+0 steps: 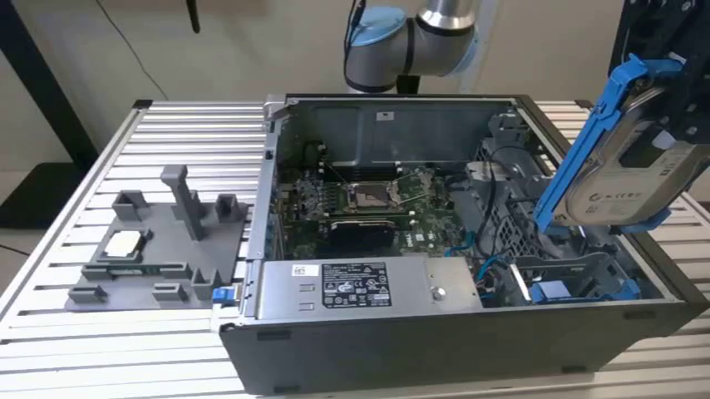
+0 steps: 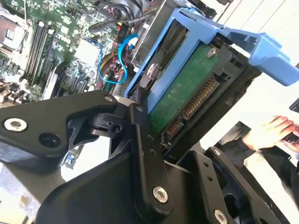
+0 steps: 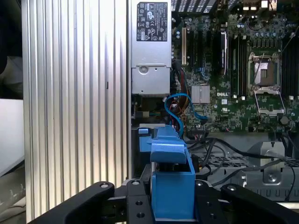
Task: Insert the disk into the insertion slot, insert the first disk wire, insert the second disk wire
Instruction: 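Insert the disk into the insertion slot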
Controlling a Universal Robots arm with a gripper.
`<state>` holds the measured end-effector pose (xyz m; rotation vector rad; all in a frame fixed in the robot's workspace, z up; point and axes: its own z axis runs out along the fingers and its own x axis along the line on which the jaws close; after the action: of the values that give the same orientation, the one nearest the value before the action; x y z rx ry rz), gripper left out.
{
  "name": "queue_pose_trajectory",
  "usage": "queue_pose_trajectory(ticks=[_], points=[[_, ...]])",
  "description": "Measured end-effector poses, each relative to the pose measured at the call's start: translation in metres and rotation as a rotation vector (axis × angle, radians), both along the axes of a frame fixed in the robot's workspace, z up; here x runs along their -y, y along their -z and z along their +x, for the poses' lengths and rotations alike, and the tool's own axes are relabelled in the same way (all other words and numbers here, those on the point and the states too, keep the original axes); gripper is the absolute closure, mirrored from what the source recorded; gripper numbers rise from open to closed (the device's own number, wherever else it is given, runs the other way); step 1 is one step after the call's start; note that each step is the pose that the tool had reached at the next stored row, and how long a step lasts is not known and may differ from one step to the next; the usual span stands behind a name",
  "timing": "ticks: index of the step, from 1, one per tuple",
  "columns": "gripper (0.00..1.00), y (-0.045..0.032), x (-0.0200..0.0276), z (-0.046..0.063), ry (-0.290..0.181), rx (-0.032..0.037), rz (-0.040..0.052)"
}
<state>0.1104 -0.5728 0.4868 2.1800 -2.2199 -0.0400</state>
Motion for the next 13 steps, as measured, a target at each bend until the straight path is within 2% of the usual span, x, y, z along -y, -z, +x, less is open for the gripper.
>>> queue_pose_trajectory(ticks=[13], points=[[0.67,0.0076,0.0000,0.0000,0.000,0.0000,0.0000]])
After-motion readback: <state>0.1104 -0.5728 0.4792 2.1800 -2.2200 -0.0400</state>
